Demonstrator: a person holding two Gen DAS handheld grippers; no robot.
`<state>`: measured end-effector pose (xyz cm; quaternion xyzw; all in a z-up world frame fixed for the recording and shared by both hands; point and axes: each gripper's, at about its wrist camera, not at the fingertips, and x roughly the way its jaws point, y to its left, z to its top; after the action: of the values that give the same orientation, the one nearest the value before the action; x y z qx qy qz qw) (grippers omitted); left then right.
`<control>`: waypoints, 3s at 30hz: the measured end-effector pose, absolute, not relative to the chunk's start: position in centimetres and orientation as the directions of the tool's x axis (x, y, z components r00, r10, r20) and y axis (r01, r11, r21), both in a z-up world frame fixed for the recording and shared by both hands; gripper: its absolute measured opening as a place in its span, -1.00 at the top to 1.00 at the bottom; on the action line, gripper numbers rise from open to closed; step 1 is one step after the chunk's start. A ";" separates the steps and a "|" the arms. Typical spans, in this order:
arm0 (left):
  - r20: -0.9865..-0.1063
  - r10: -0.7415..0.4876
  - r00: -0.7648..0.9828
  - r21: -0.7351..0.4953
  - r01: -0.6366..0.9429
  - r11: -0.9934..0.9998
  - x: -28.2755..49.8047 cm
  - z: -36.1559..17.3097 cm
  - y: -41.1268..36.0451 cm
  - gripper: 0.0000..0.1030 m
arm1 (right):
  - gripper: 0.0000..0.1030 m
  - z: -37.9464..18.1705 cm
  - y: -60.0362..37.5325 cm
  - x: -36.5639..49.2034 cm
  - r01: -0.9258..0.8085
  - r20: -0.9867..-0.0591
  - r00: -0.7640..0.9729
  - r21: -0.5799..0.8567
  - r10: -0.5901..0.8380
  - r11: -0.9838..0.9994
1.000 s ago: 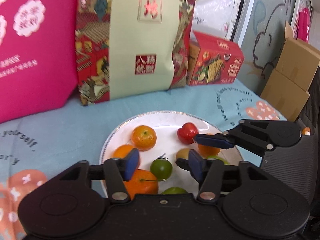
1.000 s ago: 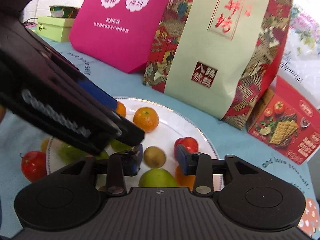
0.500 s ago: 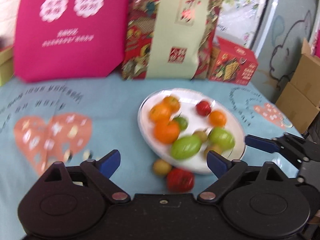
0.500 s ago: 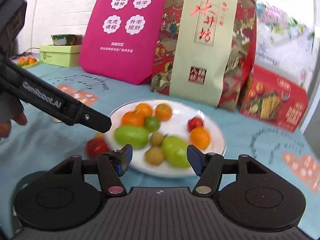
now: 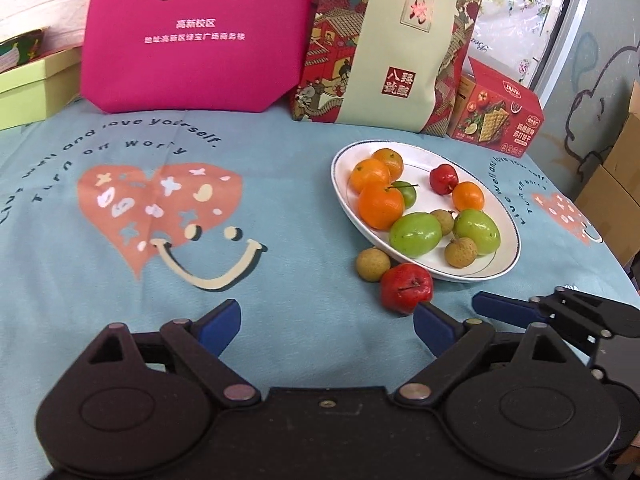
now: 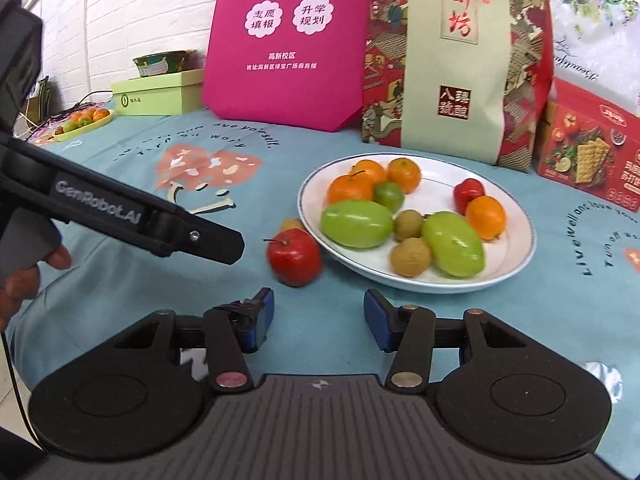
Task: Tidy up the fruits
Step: 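Grasp a brown kiwi with the left tool while the right grasps a red apple, then carry the kiwi and red apple onto the plate and open both tools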
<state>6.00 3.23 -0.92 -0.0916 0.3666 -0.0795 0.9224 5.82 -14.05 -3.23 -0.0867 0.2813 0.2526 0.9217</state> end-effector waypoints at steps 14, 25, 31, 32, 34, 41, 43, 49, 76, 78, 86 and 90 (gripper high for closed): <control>-0.656 -0.227 0.720 -0.264 0.063 0.963 5.8 -1.1 4.8 -1.00 | -0.40 -3.7 -10.9 7.8 -0.487 -0.576 0.715 -0.005 0.396 0.873; -0.647 -0.276 0.711 -0.241 0.153 0.958 8.1 -1.5 2.6 -1.00 | -0.20 -3.1 -13.9 6.3 -0.471 -0.596 0.711 -0.008 0.374 0.882; -0.650 -0.285 0.704 -0.186 0.217 0.958 10.5 -2.2 0.8 -1.00 | -0.20 -3.2 -16.3 5.9 -0.418 -0.599 0.722 0.022 0.347 0.908; -0.652 -0.281 0.704 -0.174 0.222 0.959 10.8 -2.3 0.7 -1.00 | -0.20 -3.2 -16.4 5.9 -0.415 -0.598 0.722 0.028 0.348 0.910; -0.654 -0.280 0.702 -0.163 0.230 0.959 11.3 -2.4 0.6 -1.00 | -0.20 -3.2 -16.3 5.9 -0.414 -0.597 0.723 0.029 0.348 0.910; -0.667 -0.309 0.678 -0.153 0.282 0.947 11.6 -2.3 0.2 -1.00 | -0.20 -3.3 -16.0 6.2 -0.419 -0.596 0.719 0.037 0.357 0.907; -0.668 -0.311 0.676 -0.145 0.291 0.946 11.7 -2.4 0.0 -1.00 | -0.20 -3.2 -16.1 6.2 -0.418 -0.596 0.719 0.040 0.358 0.907; -0.668 -0.326 0.669 -0.151 0.306 0.940 11.6 -2.4 -0.4 -1.00 | -0.20 -3.3 -16.2 6.2 -0.417 -0.596 0.718 0.044 0.359 0.908; -0.553 -0.395 0.734 -0.185 0.354 0.917 17.8 4.2 -3.7 -1.00 | -0.20 0.4 -20.3 13.4 -0.318 -0.478 0.829 0.025 0.291 0.948; -0.560 -0.400 0.726 -0.192 0.356 0.914 18.8 4.0 -4.0 -1.00 | -0.20 0.0 -20.0 14.4 -0.330 -0.492 0.816 0.032 0.302 0.943; -0.601 -0.399 0.692 -0.203 0.351 0.914 21.3 2.3 -4.8 -1.00 | -0.20 -1.4 -19.2 16.4 -0.349 -0.546 0.768 0.080 0.334 0.934; -0.611 -0.402 0.682 -0.204 0.355 0.912 21.8 1.7 -5.0 -1.00 | -0.20 -1.5 -18.9 16.7 -0.363 -0.552 0.759 0.081 0.345 0.928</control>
<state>21.84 -5.00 1.69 -0.0342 0.3412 -0.2064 0.9164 16.66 -18.92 -1.54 -0.0154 0.2912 0.1886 0.9378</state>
